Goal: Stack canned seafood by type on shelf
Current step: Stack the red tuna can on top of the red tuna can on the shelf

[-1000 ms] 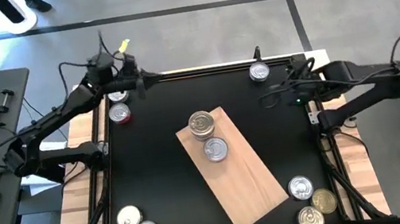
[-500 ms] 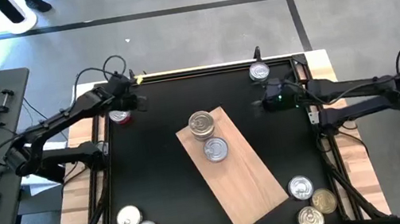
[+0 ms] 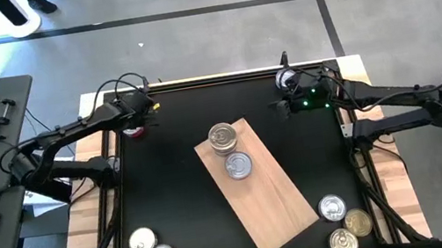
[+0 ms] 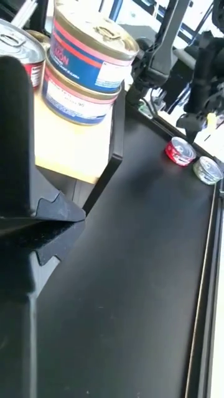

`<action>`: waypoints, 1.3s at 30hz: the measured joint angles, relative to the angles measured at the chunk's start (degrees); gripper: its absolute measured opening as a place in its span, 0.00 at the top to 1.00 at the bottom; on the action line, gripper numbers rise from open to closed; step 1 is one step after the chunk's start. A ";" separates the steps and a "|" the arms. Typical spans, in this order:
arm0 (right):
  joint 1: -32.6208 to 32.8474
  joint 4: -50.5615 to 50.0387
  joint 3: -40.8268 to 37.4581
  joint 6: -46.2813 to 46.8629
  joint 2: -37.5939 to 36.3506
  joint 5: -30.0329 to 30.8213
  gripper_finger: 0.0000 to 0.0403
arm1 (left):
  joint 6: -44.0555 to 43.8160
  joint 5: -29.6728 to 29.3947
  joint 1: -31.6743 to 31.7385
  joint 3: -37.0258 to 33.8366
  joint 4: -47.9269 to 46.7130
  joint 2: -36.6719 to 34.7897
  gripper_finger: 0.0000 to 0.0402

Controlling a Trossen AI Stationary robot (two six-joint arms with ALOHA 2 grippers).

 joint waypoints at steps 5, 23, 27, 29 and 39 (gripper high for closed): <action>0.04 -0.13 0.00 0.03 0.00 0.76 1.00 | -0.17 -0.43 0.00 -0.01 0.54 5.85 1.00; 0.04 10.66 -0.02 7.66 0.00 -2.21 1.00 | -2.09 1.29 -3.86 0.25 14.86 14.93 1.00; -0.64 14.31 -0.01 8.43 0.00 -2.21 1.00 | -2.18 6.62 -9.02 0.14 23.34 14.92 1.00; -1.75 15.49 0.01 10.30 0.00 -2.08 1.00 | -3.03 7.77 -12.20 0.08 27.02 15.52 1.00; -5.35 13.82 5.25 9.56 7.08 -3.99 1.00 | -4.80 8.07 -22.98 5.82 37.66 26.12 1.00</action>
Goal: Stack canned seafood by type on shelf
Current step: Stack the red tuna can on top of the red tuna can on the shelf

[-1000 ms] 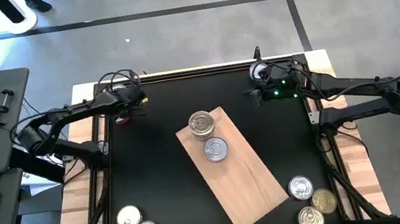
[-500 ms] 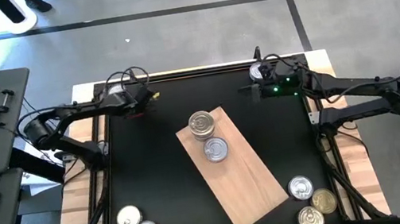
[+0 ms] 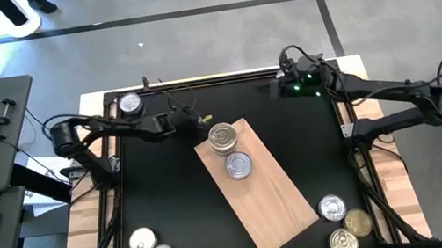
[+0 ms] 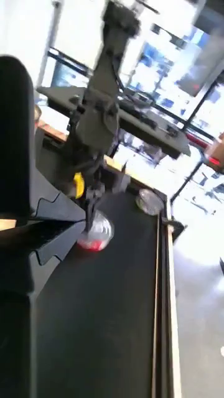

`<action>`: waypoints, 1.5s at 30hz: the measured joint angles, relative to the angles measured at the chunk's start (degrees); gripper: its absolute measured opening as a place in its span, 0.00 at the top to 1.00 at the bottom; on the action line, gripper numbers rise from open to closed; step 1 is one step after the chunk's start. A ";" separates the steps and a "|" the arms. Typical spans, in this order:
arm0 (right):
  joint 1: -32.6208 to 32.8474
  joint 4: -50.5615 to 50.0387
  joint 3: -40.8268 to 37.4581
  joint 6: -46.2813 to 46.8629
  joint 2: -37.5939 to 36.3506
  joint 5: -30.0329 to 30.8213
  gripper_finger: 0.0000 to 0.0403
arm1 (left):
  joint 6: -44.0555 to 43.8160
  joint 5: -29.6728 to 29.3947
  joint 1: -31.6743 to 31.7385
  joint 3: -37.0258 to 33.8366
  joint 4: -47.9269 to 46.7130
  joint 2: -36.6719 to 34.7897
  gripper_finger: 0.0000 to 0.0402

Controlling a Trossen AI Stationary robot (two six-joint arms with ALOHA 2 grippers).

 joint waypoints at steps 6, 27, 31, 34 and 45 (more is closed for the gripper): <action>-2.26 -8.11 13.00 -6.73 9.93 -5.70 1.00 | 8.06 0.79 2.86 6.79 -2.03 0.37 1.00; -2.12 -34.95 45.12 -16.71 43.36 -9.99 1.00 | 19.75 9.27 12.22 -13.21 -1.66 -24.30 1.00; -1.25 -31.53 45.12 -9.25 45.62 -7.00 1.00 | 20.89 14.89 15.25 -17.00 3.45 -23.80 1.00; -1.16 -29.08 45.12 -3.48 47.45 -3.12 1.00 | 23.27 16.85 17.20 -17.73 7.61 -22.58 1.00; -0.02 -27.66 45.12 7.35 54.58 -4.36 1.00 | 24.79 29.70 21.09 -17.85 15.14 -14.16 1.00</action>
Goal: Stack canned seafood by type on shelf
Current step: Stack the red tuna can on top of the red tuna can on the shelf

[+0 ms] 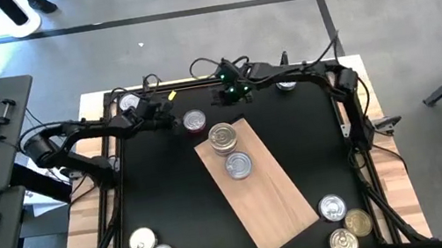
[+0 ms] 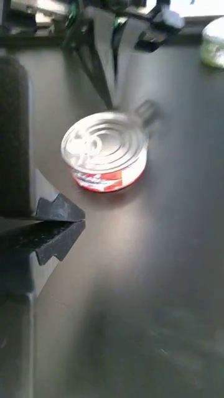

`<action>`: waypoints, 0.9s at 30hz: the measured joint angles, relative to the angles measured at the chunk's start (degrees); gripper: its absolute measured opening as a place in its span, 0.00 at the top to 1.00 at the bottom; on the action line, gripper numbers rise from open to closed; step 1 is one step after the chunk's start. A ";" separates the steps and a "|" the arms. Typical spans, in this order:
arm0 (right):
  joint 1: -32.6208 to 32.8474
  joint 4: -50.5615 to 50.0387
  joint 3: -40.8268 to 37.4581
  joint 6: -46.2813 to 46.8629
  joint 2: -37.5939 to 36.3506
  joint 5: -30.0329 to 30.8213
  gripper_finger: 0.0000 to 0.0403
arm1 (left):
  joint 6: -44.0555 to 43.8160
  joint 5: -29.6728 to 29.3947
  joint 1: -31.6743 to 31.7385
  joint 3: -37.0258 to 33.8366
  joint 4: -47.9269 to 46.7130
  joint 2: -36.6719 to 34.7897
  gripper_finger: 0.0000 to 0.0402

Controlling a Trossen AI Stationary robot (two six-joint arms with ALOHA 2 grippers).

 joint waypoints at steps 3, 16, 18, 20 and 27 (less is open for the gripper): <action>0.91 -0.04 0.00 -0.11 1.08 -0.04 1.00 | -0.95 0.28 -0.39 0.20 0.69 1.81 1.00; 1.70 -2.03 0.00 -4.79 1.11 0.41 1.00 | -9.61 -1.07 -7.89 1.46 11.24 12.94 1.00; 1.70 -3.15 0.00 -5.55 1.11 1.20 1.00 | -10.78 -1.71 -9.23 2.55 11.66 14.49 1.00; 1.70 -4.48 0.00 -6.00 1.11 2.60 1.00 | -11.72 -2.51 -10.66 3.21 13.79 15.90 1.00; 1.70 -5.56 0.00 -6.03 1.11 4.81 1.00 | -11.39 -1.25 -10.00 4.44 12.92 11.19 1.00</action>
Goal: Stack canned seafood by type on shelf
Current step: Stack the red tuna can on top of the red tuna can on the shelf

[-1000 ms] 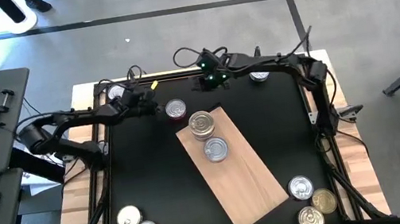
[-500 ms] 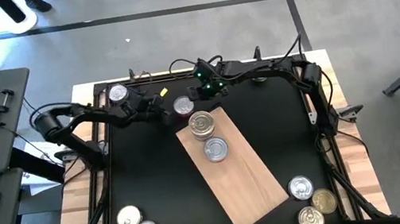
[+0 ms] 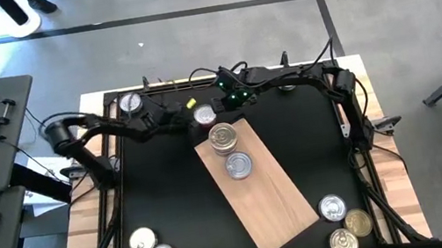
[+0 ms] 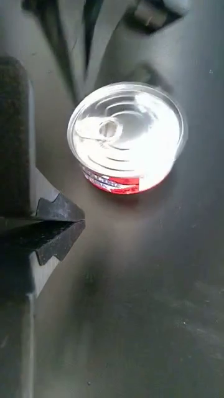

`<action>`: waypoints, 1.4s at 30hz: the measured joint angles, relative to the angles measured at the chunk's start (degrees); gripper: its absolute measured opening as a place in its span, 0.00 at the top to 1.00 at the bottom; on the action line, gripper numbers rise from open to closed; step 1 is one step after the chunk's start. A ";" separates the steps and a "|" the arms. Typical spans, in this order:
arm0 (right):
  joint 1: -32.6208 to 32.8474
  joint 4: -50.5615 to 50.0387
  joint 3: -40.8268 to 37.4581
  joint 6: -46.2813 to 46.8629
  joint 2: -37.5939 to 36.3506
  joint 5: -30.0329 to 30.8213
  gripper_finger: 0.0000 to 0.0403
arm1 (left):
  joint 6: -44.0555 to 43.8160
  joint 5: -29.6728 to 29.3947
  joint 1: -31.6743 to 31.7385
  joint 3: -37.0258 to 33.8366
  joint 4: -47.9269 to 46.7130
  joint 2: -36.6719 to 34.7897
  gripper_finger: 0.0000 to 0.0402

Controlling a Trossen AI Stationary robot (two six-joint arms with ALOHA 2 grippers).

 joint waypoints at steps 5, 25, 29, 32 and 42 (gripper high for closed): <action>0.00 0.17 0.00 0.20 0.00 -0.28 1.00 | 5.83 -1.87 3.65 -0.02 -6.48 -9.99 1.00; 0.42 3.39 0.00 3.21 0.00 -0.38 1.00 | 6.34 -5.83 10.68 13.01 -10.29 8.25 1.00; 0.85 3.38 0.00 3.21 0.00 -0.03 1.00 | 5.63 -5.83 10.36 14.03 -11.23 10.63 1.00; 0.94 3.36 -0.01 3.18 0.03 0.46 1.00 | 5.40 -4.87 9.26 14.10 -11.23 11.14 1.00; 1.45 2.83 -3.42 3.07 0.22 0.13 1.00 | 5.18 -7.50 1.14 14.08 -11.26 11.19 1.00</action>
